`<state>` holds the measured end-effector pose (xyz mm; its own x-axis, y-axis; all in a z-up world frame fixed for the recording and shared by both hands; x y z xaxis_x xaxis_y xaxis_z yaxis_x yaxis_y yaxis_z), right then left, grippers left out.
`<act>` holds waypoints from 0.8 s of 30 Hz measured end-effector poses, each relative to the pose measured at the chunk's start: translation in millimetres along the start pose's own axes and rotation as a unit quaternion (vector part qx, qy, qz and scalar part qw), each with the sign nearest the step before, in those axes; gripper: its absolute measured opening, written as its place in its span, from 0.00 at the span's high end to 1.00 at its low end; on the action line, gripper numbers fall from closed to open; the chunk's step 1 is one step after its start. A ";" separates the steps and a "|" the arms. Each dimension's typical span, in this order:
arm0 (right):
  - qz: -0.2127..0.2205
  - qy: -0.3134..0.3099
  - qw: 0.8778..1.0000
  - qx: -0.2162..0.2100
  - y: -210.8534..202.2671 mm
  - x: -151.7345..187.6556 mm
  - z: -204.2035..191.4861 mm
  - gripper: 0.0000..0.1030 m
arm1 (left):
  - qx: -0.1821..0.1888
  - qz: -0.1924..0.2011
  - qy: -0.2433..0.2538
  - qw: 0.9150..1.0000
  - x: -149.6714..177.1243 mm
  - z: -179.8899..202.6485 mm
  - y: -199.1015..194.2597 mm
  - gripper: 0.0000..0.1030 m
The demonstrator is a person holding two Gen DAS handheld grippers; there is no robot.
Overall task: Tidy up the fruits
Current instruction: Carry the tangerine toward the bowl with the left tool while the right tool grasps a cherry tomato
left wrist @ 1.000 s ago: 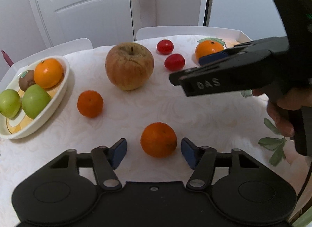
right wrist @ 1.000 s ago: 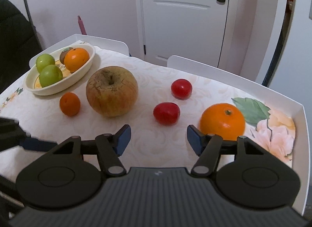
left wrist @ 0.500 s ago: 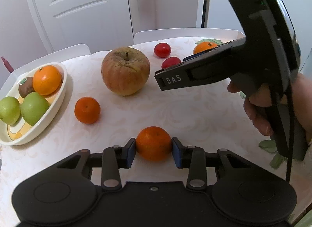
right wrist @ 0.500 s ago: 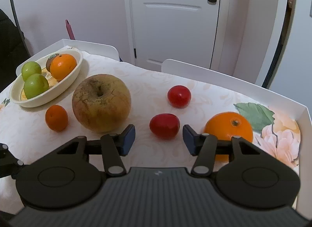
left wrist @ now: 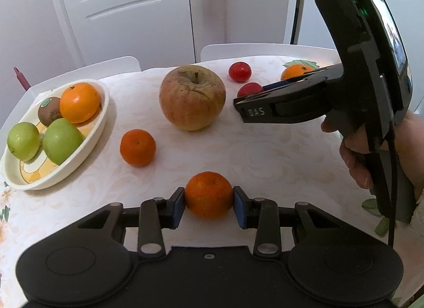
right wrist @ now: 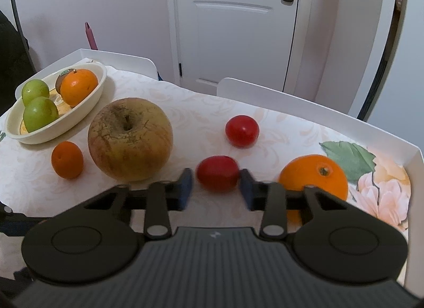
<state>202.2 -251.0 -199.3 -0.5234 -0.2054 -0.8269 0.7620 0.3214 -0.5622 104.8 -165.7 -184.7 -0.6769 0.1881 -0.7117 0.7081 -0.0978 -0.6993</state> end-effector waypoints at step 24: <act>0.009 0.022 1.000 -0.005 -76.3 -26.3 -35.6 0.51 | -0.028 0.048 -0.040 0.998 -19.3 -59.2 -61.7 0.59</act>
<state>144.2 -237.2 -134.2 -0.5261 -0.1585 -0.8355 0.7678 0.3340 -0.5468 86.1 -105.5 -123.8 -0.6171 0.1024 -0.7802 0.7794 -0.0566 -0.6239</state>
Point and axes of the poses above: each gripper's, at about its wrist camera, not at the fingertips, and y roughly the way its jaws point, z to its right, x to its underside, the point moved 6 cm from there along y, roughly the way its jaws point, and after that the axes turned 8 degrees about z, right-handed, at the moved point
